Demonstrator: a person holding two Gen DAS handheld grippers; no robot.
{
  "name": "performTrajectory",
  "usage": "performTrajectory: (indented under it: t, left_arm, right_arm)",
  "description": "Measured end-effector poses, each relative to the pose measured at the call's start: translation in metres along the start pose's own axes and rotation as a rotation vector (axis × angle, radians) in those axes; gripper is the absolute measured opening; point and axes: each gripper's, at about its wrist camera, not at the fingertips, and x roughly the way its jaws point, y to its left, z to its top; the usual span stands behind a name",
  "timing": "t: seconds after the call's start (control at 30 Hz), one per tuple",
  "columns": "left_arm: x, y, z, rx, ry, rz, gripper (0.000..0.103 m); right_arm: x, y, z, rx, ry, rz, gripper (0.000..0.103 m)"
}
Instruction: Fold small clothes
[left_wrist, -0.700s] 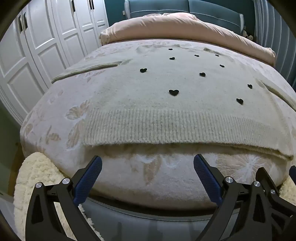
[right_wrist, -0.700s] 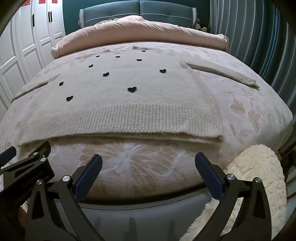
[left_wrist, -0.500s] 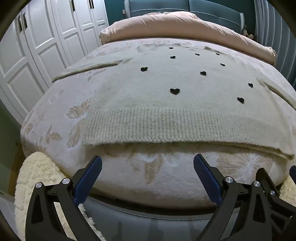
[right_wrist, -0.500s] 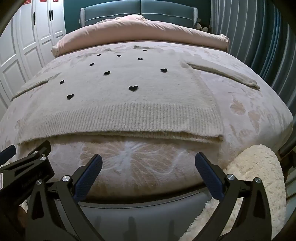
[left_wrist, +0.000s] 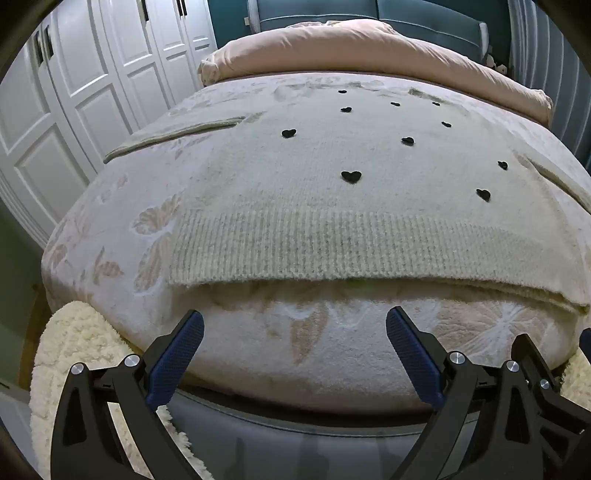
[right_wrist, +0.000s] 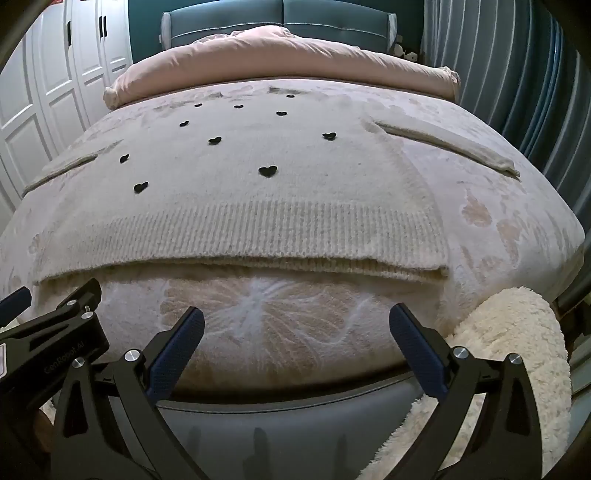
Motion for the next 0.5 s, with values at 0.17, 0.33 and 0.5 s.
performTrajectory:
  t: [0.17, 0.33, 0.5]
  left_arm:
    - [0.0001, -0.0003, -0.0002, 0.002, -0.001, 0.002, 0.096]
    - [0.0000, 0.0000, -0.0002, 0.001, -0.001, 0.001, 0.096]
    - [-0.0002, -0.0004, 0.0000, 0.001, -0.001, 0.002, 0.096]
  right_arm:
    - [0.0009, 0.0004, -0.0014, 0.002, 0.008, 0.001, 0.098]
    - [0.0022, -0.0013, -0.0016, 0.004, 0.010, 0.003, 0.098]
    - [0.0020, -0.0011, -0.0015, 0.003, 0.011, 0.003, 0.098]
